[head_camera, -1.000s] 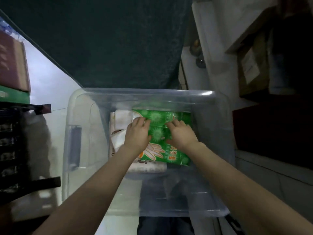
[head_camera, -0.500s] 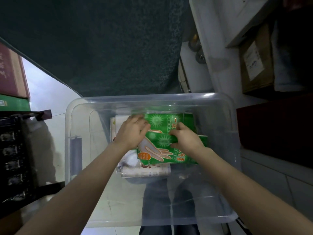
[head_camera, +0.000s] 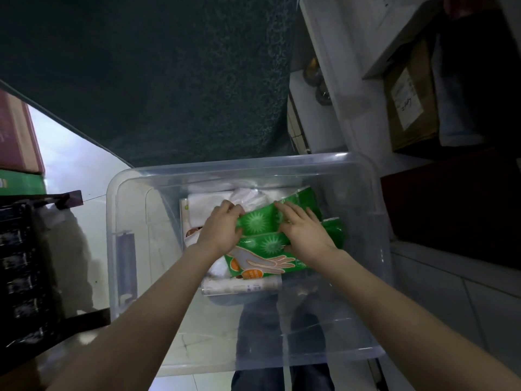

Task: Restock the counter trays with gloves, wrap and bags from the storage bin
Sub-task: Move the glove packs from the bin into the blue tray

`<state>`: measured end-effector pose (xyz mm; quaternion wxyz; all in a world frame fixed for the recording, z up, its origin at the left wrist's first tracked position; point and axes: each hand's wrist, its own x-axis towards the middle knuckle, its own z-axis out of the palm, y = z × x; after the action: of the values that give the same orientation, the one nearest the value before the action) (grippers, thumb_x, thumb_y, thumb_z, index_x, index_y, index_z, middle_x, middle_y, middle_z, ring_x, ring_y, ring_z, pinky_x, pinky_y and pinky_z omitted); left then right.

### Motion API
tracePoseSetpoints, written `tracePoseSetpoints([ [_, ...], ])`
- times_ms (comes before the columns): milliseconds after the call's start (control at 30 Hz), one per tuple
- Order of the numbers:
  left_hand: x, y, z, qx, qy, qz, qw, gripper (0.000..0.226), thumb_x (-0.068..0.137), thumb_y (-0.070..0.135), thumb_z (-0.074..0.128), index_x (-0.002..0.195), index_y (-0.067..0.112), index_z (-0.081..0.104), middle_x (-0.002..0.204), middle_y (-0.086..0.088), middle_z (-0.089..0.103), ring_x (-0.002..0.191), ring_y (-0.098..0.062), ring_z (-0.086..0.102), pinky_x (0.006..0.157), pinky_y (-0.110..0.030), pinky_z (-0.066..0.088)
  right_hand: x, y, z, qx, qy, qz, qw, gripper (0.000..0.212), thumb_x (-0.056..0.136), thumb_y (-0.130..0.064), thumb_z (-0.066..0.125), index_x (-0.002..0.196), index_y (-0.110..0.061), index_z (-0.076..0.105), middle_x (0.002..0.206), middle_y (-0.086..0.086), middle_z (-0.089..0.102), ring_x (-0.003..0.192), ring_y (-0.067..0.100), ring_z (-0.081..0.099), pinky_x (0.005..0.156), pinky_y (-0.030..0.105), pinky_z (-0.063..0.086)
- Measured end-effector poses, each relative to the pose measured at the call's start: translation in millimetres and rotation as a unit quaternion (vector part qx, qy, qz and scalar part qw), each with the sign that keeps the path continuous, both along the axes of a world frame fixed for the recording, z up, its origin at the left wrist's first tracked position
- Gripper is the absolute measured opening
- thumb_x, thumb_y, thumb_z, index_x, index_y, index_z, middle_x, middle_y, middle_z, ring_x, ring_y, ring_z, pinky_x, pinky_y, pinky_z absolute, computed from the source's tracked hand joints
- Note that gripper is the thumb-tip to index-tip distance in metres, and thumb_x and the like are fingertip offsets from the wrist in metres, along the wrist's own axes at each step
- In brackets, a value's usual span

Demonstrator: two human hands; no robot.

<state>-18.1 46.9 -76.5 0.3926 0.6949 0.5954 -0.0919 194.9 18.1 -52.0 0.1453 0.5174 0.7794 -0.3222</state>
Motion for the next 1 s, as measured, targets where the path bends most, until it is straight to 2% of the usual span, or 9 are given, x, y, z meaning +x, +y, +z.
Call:
tracePoseSetpoints([
  [67,0.9,-6.9,8.1,-0.025,-0.066,0.002,0.998,0.034,0.083,0.010,0.063,0.115,0.017,0.055,0.116,-0.009,0.060,0.103,-0.028,0.056,0.086,-0.040,0.048,-3.5,1.2,1.5,0.031,0.004,0.031,0.999,0.021,0.078,-0.021,0.071,0.098,-0.015,0.066,0.162,0.002,0.006,0.148,0.023,0.000,0.118,0.051,0.001],
  [167,1.3,-13.8,15.1,-0.049,-0.105,-0.011,0.993,0.026,0.084,0.017,0.065,0.110,0.023,0.059,0.109,0.000,0.067,0.098,-0.019,0.061,0.084,-0.034,0.049,-7.6,1.2,5.2,0.035,-0.014,0.072,0.997,0.032,0.078,-0.025,0.070,0.109,-0.017,0.065,0.149,0.006,0.037,0.144,0.025,0.020,0.117,0.050,-0.004],
  [300,-1.8,-20.5,24.4,-0.080,-0.109,0.002,0.991,0.039,0.076,0.044,0.071,0.111,0.029,0.061,0.108,0.008,0.064,0.097,-0.010,0.058,0.080,-0.026,0.045,-6.9,-8.9,14.0,-0.014,-0.022,0.045,0.999,0.043,0.078,-0.027,0.069,0.120,-0.021,0.060,0.128,0.002,0.054,0.128,0.025,0.042,0.110,0.043,0.021],
  [400,-1.1,-28.1,23.1,-0.070,-0.064,-0.071,0.993,0.062,0.064,0.038,0.080,0.120,0.028,0.054,0.115,0.005,0.056,0.100,-0.015,0.052,0.081,-0.027,0.044,-5.2,-19.1,15.1,-0.025,-0.011,0.006,1.000,0.044,0.076,-0.023,0.068,0.119,-0.024,0.060,0.125,-0.001,0.056,0.124,0.024,0.046,0.096,0.037,0.032],
  [600,0.7,-26.0,8.2,-0.120,-0.046,-0.031,0.991,0.058,0.070,0.035,0.080,0.122,0.027,0.055,0.121,-0.001,0.063,0.103,-0.021,0.059,0.085,-0.032,0.048,-3.0,-34.4,4.4,-0.014,0.016,-0.056,0.998,0.055,0.068,-0.019,0.073,0.116,-0.021,0.048,0.120,0.004,0.057,0.114,0.028,0.053,0.090,0.038,0.038],
  [733,0.2,-19.8,1.2,-0.184,-0.100,0.050,0.976,0.044,0.076,0.053,0.070,0.112,0.030,0.060,0.106,0.003,0.066,0.092,-0.012,0.061,0.077,-0.027,0.047,-0.3,-29.9,-2.0,-0.067,0.019,-0.130,0.989,0.069,0.063,-0.017,0.080,0.118,-0.024,0.041,0.124,0.004,0.060,0.109,0.030,0.057,0.087,0.039,0.046],
  [800,0.8,-19.5,-2.8,-0.118,-0.105,0.095,0.983,0.035,0.085,0.049,0.060,0.111,0.026,0.062,0.105,0.001,0.067,0.093,-0.015,0.062,0.079,-0.031,0.049,1.8,-29.2,-7.3,-0.082,0.004,-0.114,0.990,0.067,0.065,-0.019,0.079,0.124,-0.024,0.047,0.128,0.003,0.058,0.115,0.029,0.054,0.092,0.039,0.043],
  [900,2.7,-17.3,-13.3,0.048,-0.038,-0.003,0.998,0.038,0.089,0.022,0.060,0.126,0.016,0.056,0.120,-0.007,0.059,0.108,-0.027,0.053,0.090,-0.040,0.046,2.8,-27.9,-13.4,-0.088,-0.012,-0.091,0.992,0.066,0.069,-0.024,0.077,0.130,-0.025,0.051,0.132,0.003,0.054,0.121,0.027,0.050,0.097,0.039,0.039],
  [1000,11.4,-9.8,-22.2,0.075,-0.019,-0.091,0.993,0.052,0.084,0.010,0.062,0.134,0.015,0.050,0.131,-0.007,0.053,0.118,-0.029,0.045,0.093,-0.042,0.043,2.5,-27.1,-18.7,-0.083,-0.015,-0.087,0.993,0.066,0.072,-0.026,0.076,0.132,-0.024,0.049,0.134,0.004,0.053,0.124,0.027,0.048,0.101,0.041,0.036],
])
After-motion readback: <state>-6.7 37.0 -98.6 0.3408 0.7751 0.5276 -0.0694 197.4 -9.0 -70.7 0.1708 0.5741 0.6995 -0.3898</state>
